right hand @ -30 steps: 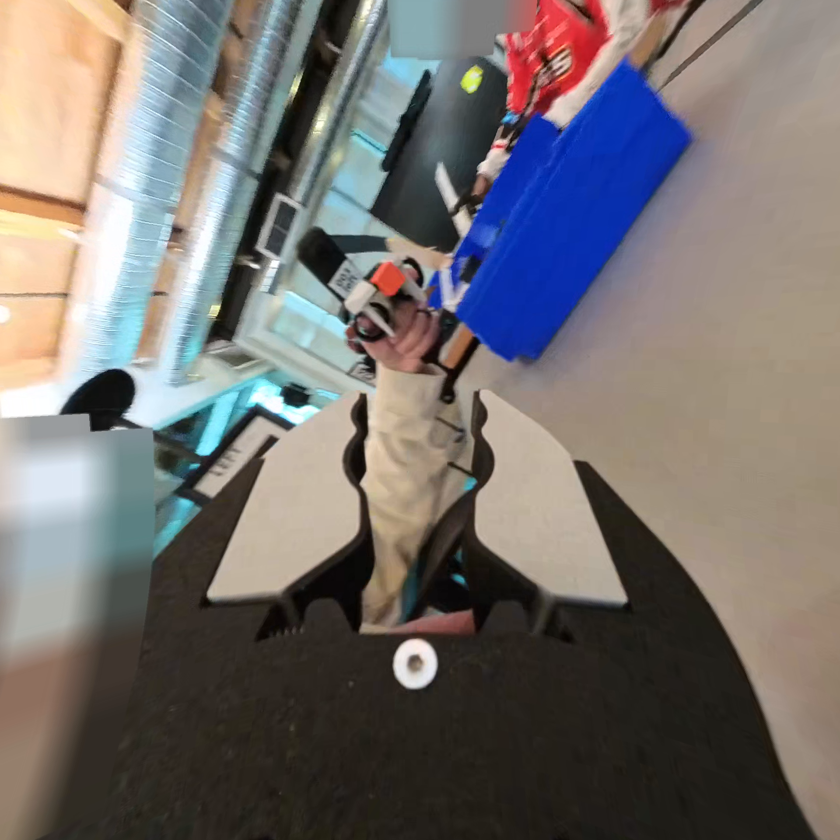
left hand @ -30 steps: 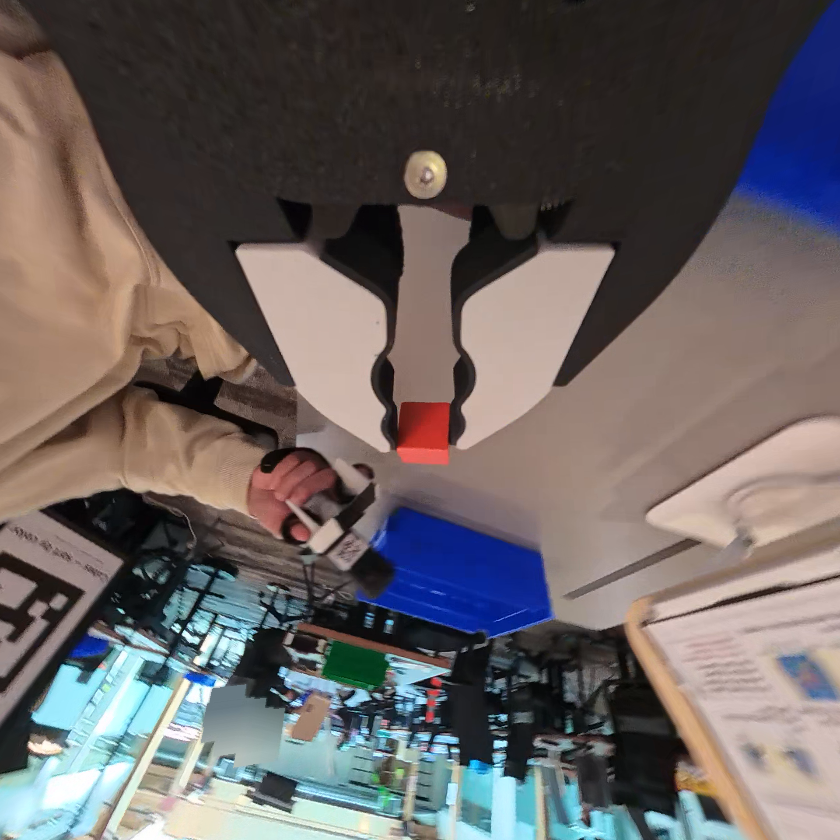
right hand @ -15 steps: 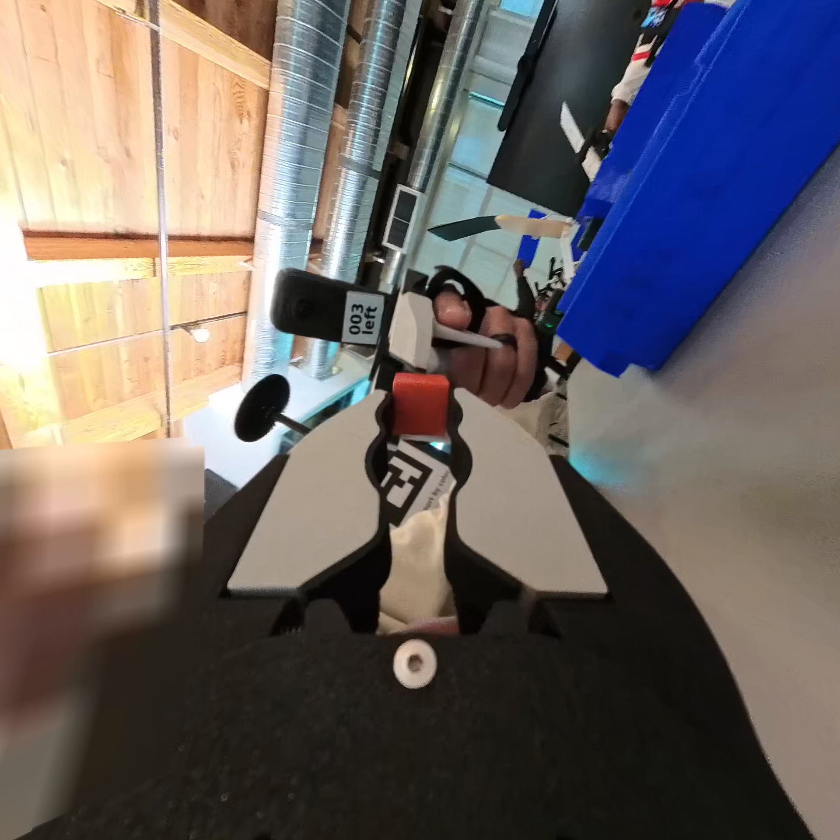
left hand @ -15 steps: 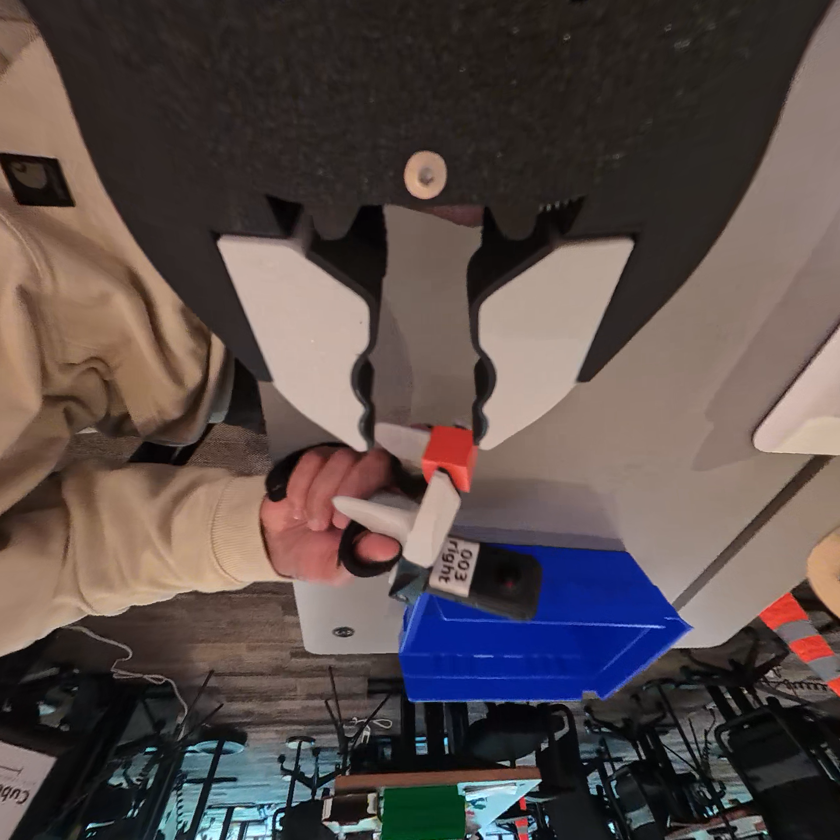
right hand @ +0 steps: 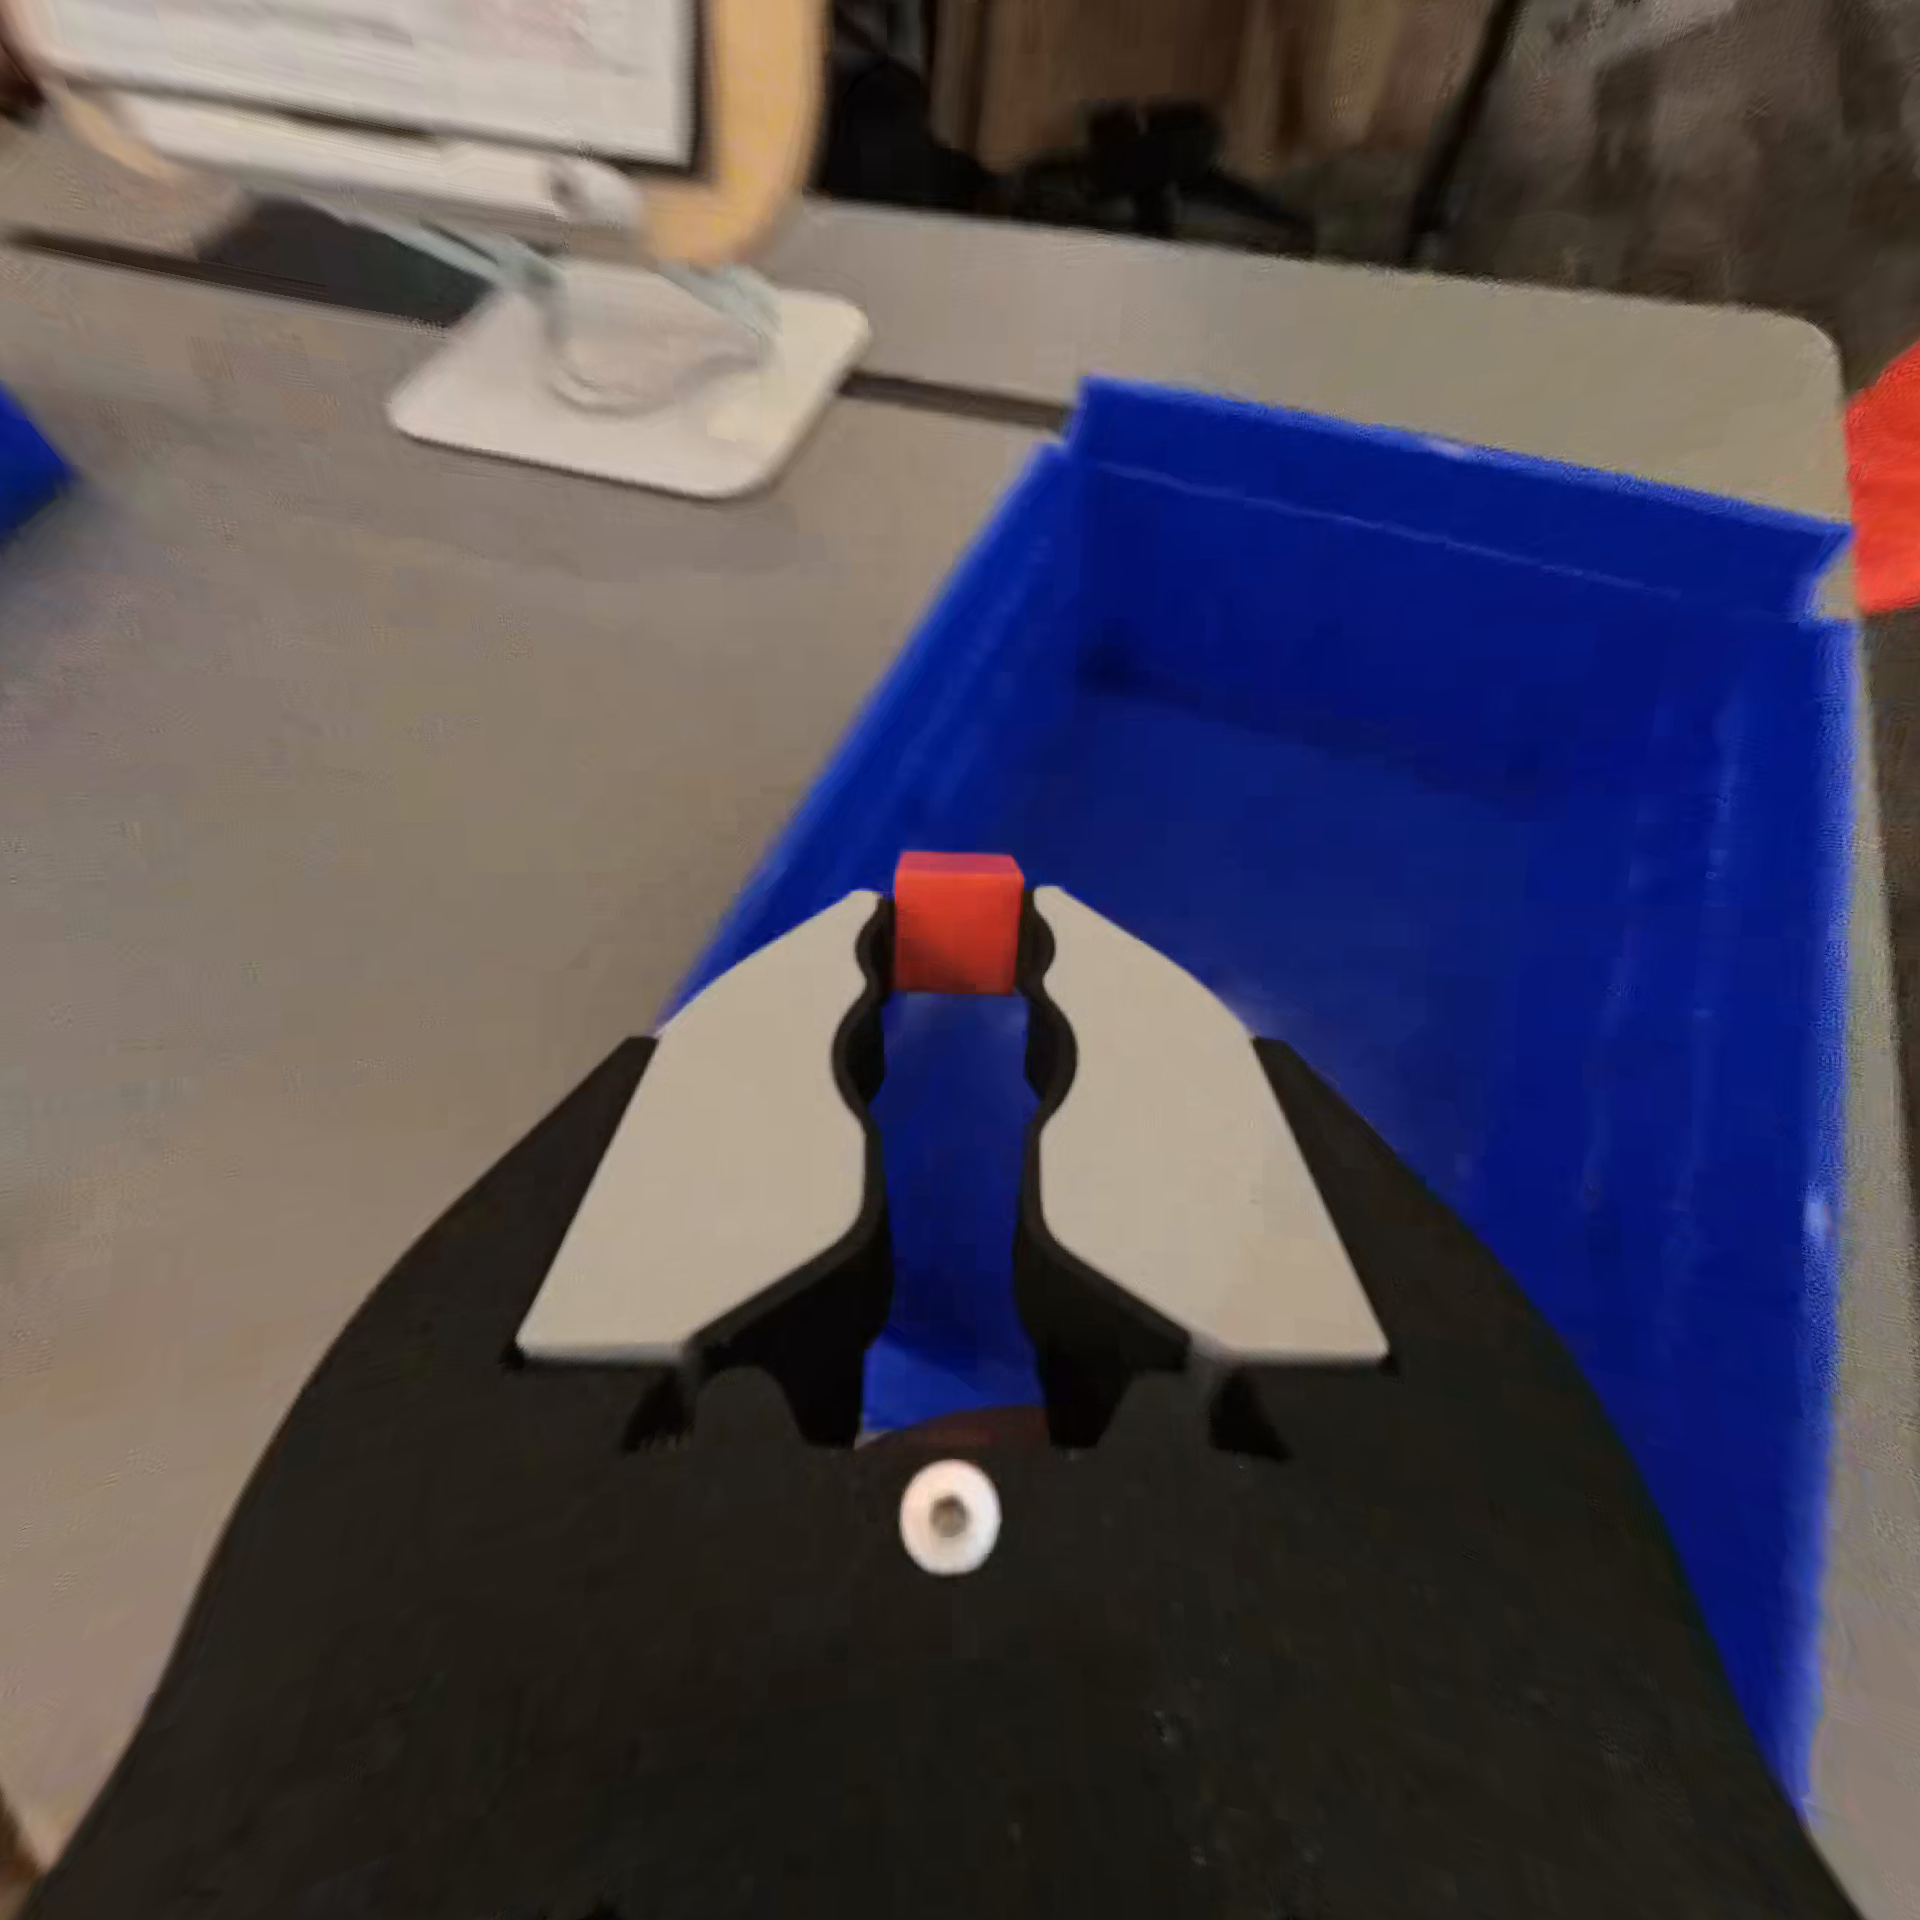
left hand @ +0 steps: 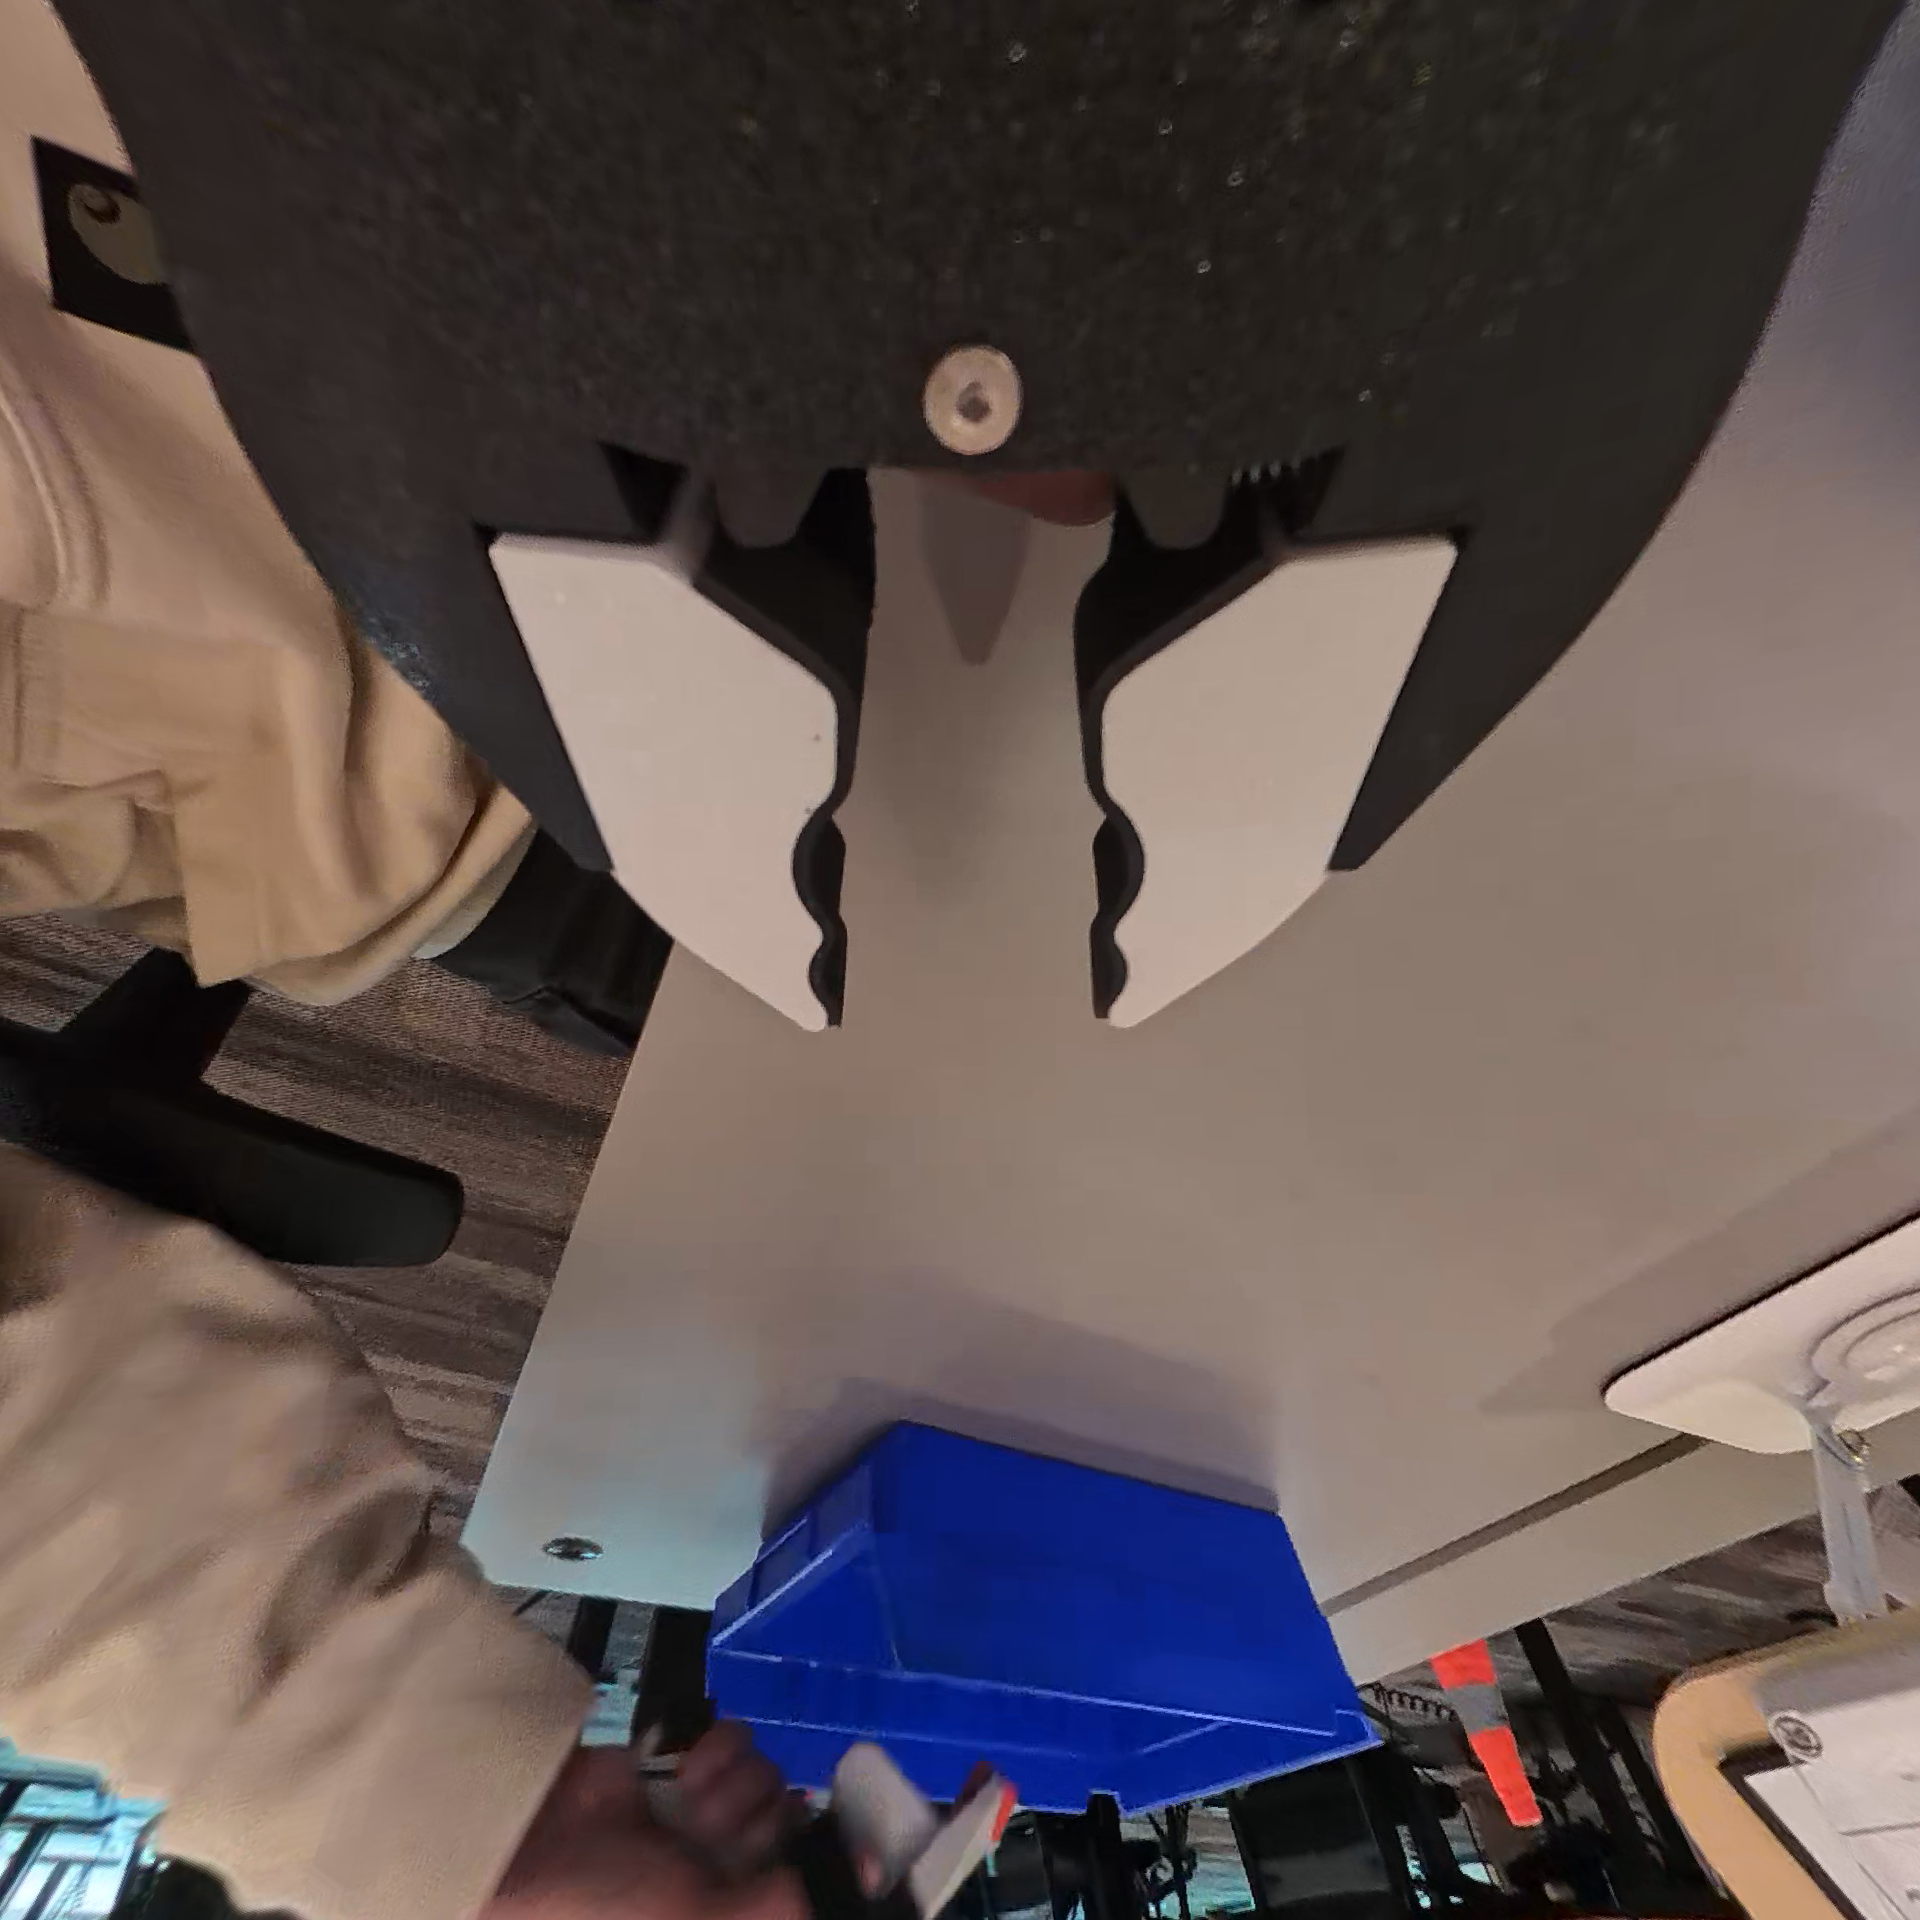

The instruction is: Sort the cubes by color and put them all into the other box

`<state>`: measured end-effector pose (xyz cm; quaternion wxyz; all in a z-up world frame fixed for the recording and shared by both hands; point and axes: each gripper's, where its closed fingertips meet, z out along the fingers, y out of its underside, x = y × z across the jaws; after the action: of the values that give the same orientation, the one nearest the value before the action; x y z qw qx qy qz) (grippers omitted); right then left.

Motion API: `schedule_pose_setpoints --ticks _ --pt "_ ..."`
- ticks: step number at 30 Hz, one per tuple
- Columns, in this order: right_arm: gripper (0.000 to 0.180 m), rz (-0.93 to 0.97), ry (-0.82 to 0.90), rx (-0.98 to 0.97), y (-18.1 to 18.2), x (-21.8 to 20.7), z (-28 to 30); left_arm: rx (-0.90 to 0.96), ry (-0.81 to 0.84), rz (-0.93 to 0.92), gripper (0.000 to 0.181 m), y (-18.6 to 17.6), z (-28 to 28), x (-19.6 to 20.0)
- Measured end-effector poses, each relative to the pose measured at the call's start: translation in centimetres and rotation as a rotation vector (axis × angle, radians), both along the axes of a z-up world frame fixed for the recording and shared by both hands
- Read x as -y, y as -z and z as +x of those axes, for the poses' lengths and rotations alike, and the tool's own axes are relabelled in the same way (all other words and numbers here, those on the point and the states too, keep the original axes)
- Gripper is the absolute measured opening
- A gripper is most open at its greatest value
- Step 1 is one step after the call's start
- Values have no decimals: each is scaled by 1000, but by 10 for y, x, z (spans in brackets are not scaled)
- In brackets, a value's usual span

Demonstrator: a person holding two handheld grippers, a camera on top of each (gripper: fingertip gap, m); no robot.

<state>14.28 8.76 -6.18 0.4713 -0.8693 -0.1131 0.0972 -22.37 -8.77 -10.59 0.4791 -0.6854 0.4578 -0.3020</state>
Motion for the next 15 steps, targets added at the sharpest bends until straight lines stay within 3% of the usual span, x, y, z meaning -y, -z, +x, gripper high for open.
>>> schedule_pose_setpoints --ticks 3,7,12,13,15 --pt "23 -267 85 68 57 -34 51 15 -2 -16 45 -1 4 0" --pt "23 -528 94 54 108 -54 62 -8 0 -43 45 8 5 -1" --pt "26 -610 133 94 120 -58 62 -26 -6 -57 46 15 1 -2" --pt "36 -614 139 116 119 -56 63 -29 -9 -63 47 17 0 -3" --pt "39 -543 151 139 101 -51 63 -37 -37 -66 47 21 -5 -7"
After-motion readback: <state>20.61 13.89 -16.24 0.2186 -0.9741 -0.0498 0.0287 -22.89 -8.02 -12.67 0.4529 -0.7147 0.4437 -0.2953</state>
